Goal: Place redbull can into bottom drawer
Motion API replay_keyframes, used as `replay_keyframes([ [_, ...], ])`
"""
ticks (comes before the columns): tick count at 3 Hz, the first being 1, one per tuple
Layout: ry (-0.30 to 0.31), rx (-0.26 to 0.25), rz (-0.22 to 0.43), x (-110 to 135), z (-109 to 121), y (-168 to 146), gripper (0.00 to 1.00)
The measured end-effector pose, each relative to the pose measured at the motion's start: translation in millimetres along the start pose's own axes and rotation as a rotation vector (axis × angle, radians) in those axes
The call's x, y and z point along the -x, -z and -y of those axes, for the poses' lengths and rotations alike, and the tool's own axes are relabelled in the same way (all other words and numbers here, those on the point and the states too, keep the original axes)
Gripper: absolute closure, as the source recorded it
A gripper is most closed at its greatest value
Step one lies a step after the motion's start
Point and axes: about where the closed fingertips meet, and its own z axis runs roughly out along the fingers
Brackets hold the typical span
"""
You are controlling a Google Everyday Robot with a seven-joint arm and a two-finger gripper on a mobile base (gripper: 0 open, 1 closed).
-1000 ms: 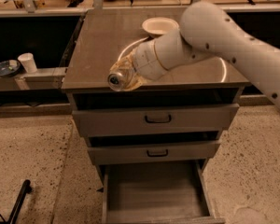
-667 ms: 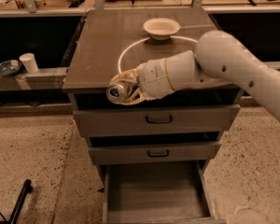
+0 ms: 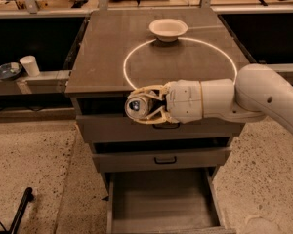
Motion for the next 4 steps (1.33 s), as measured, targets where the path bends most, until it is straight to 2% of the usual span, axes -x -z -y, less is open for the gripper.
replay_keyframes([
  [1, -0.13, 0.014, -0.02, -8.5, -33.4, 7.1, 1.0],
  [2, -0.176, 0.023, -0.024, -10.7, -42.6, 6.4, 1.0],
  [3, -0.272, 0.014, 0.049, -21.7, -59.0, -4.1, 1.0],
  [4, -0.467, -0.036, 0.114, -55.2, -107.7, -16.2, 1.0],
])
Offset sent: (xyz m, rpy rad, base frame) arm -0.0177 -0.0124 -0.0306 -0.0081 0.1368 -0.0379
